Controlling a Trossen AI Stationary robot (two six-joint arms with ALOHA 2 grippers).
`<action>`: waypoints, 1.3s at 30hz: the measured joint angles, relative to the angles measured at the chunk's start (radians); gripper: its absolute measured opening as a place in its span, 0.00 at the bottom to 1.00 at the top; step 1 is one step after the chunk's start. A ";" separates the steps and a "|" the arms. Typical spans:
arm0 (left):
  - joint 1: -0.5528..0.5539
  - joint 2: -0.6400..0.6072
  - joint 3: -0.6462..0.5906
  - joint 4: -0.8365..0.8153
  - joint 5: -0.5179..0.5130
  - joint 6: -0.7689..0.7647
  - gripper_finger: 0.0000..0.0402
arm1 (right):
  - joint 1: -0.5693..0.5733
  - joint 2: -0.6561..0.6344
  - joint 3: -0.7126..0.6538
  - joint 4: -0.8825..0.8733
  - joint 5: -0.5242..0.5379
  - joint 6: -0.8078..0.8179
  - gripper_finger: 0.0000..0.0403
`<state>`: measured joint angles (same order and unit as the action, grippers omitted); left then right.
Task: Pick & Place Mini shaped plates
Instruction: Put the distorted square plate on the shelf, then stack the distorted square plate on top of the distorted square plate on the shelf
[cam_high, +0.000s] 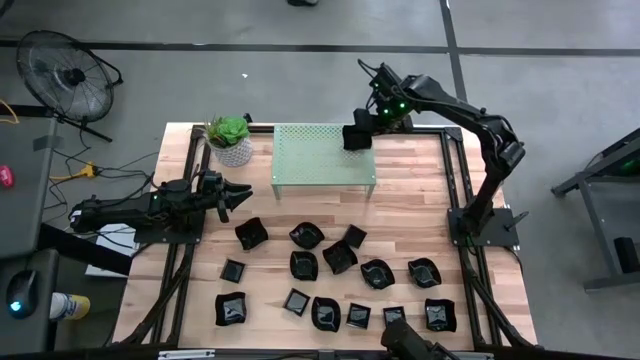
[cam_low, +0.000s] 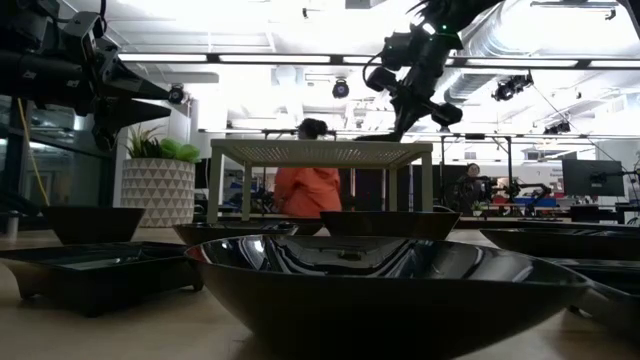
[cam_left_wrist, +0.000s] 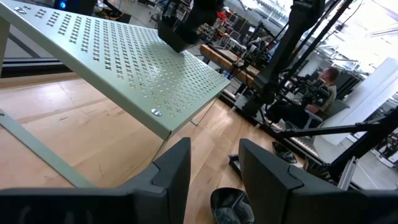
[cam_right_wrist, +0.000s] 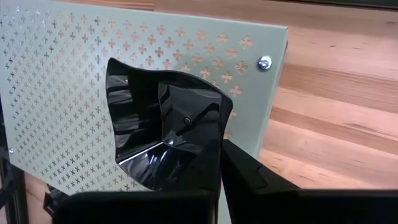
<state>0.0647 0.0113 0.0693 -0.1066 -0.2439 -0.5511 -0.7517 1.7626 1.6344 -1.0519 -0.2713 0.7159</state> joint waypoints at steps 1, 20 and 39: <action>0.000 0.000 0.000 0.000 0.000 0.000 0.33 | 0.000 0.000 0.000 0.000 0.000 0.000 0.03; 0.000 0.000 0.000 0.000 0.000 0.000 0.33 | -0.001 -0.004 0.000 0.000 -0.025 -0.071 0.16; 0.000 0.000 0.000 0.000 0.000 0.000 0.33 | 0.070 -0.127 -0.001 -0.250 0.094 -0.227 0.14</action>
<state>0.0648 0.0116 0.0692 -0.1066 -0.2436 -0.5510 -0.6817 1.6355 1.6336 -1.3023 -0.1772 0.4888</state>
